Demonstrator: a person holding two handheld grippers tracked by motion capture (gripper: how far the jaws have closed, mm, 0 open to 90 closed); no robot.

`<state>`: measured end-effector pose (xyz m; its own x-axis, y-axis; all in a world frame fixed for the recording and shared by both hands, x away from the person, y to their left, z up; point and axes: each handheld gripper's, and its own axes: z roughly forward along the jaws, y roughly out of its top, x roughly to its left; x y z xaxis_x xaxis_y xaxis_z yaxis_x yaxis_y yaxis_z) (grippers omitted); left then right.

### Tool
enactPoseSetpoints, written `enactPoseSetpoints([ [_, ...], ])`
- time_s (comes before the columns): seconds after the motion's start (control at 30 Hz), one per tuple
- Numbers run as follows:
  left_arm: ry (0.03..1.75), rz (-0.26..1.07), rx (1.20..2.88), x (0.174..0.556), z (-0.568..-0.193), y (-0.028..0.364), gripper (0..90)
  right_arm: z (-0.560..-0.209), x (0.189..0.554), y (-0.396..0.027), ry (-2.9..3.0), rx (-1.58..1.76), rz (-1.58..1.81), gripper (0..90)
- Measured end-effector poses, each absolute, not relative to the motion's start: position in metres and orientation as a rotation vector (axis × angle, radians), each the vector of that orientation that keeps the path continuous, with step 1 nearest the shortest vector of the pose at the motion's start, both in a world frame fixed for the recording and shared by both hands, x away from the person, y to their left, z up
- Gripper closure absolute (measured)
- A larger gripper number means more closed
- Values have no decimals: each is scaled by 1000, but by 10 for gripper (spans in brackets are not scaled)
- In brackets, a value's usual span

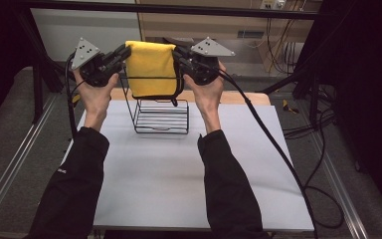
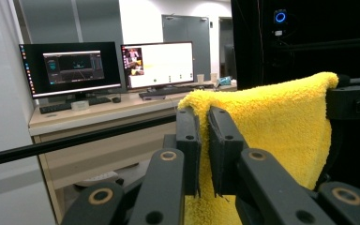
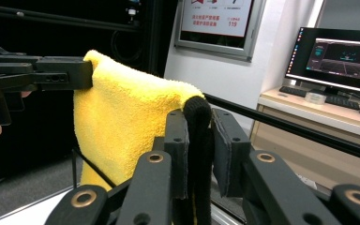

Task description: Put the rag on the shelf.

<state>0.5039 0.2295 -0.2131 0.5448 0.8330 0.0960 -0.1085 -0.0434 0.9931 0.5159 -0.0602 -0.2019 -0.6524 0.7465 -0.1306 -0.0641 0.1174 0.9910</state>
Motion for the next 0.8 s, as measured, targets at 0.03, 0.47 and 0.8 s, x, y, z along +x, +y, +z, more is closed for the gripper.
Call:
enactPoseSetpoints([
  [0.03,673,862,1421,503,-213,230,831,-202,516,-60,1758,665,1605,776],
  [0.47,664,849,1508,487,-223,237,823,-208,498,-60,1884,644,1572,774],
  [0.8,691,780,1591,466,-234,244,807,-222,483,-62,1984,630,1556,775],
])
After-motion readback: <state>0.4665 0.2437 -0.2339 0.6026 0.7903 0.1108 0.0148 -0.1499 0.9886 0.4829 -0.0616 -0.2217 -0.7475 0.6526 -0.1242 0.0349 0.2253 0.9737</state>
